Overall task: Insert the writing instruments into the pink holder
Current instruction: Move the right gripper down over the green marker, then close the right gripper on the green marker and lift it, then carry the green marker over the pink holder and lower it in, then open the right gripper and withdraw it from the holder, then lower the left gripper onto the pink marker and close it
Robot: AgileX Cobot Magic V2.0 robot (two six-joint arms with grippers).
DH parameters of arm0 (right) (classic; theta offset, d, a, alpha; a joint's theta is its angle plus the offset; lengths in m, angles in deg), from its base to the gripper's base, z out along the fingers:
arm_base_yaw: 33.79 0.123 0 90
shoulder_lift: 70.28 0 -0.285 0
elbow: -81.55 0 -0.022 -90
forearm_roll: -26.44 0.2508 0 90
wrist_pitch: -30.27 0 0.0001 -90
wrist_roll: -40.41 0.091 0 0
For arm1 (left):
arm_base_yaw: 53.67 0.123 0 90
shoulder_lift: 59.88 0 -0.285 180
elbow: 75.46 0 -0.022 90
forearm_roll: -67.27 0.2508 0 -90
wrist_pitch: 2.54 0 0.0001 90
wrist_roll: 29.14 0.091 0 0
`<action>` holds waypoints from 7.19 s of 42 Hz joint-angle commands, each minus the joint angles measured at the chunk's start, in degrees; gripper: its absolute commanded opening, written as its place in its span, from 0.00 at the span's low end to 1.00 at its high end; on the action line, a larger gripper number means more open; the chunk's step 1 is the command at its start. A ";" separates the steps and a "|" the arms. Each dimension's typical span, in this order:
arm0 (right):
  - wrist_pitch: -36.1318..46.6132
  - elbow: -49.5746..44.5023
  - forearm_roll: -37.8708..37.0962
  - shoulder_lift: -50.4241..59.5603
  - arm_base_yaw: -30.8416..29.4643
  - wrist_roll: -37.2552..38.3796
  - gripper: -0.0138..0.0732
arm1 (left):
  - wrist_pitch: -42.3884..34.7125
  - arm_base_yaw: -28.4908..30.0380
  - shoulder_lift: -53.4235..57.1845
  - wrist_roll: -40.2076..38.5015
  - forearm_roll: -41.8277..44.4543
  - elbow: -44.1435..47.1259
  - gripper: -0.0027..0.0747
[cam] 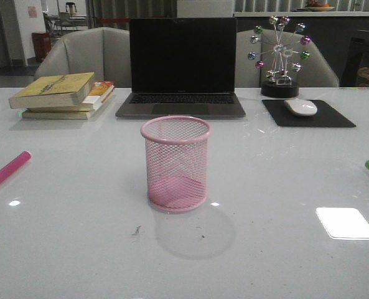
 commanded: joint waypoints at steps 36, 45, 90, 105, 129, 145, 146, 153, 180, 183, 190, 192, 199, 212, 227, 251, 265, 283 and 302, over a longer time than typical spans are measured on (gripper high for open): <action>-25.97 22.74 -0.87 -42.14 -0.32 -0.33 0.26 | 17.24 0.07 -27.21 -0.08 0.05 -15.35 0.24; -26.10 23.81 -0.96 -49.94 -0.32 -0.33 0.70 | 17.90 -0.56 -31.45 0.75 0.41 -15.35 0.74; -31.35 60.63 -1.27 -105.31 -4.01 1.18 0.72 | 18.21 -21.42 -34.27 2.57 0.10 -15.72 0.69; -30.97 65.57 -3.66 -110.33 -4.01 1.18 0.72 | 18.21 -21.42 -34.27 2.57 -0.20 -15.72 0.69; -36.81 69.64 -4.60 -113.77 -4.01 1.18 0.49 | 18.21 -21.42 -34.27 2.57 -0.29 -15.72 0.69; -35.92 68.72 -1.50 -109.07 -1.81 -0.33 0.33 | 18.21 -21.42 -34.27 2.57 -0.29 -15.72 0.69; -34.81 68.30 -1.26 -107.53 -1.31 -0.33 0.33 | 18.21 -21.42 -34.27 2.57 -0.29 -15.72 0.69; -18.40 59.05 0.69 -92.48 7.07 -0.94 0.33 | 18.21 -21.42 -34.27 2.57 -0.29 -15.72 0.69; 59.64 27.78 -5.11 -80.86 34.83 -0.33 0.33 | 18.21 -21.42 -34.27 2.57 -0.29 -15.72 0.69; 64.17 27.60 -5.10 -84.15 34.83 -0.33 0.33 | 18.21 -21.42 -34.27 2.57 -0.29 -15.72 0.69; 74.03 27.60 -5.10 -93.12 34.83 -0.66 0.33 | 18.21 -21.42 -34.27 2.57 -0.29 -15.72 0.69; 76.72 27.60 -4.91 -95.54 34.83 -0.66 0.33 | 18.21 -21.42 -34.27 2.57 -0.29 -15.72 0.69; 80.69 27.60 -4.28 -102.20 34.83 -0.66 0.33 | 18.21 -21.42 -34.27 2.57 -0.29 -15.72 0.69; 80.66 27.60 -4.28 -104.55 34.83 -0.33 0.70 | 18.21 -21.42 -34.27 2.57 -0.29 -15.72 0.69; 47.87 27.58 -4.22 -81.64 34.83 -0.33 0.72 | 18.21 -21.42 -34.27 2.57 -0.29 -15.72 0.69; -21.07 31.22 -4.22 -47.60 34.83 -0.33 0.72 | 18.21 -21.42 -34.27 2.57 -0.29 -15.72 0.69; -26.77 30.63 -4.22 -42.28 34.83 -0.33 0.72 | 26.35 -19.08 -37.89 -1.99 0.16 -19.86 0.69; -26.70 30.63 -4.22 -42.28 34.83 -0.33 0.72 | 34.86 -11.40 -63.76 -1.99 3.33 -34.07 0.69; -26.70 30.63 -4.22 -42.28 34.83 -0.33 0.72 | 34.49 -5.68 -91.18 -1.99 5.91 -51.65 0.69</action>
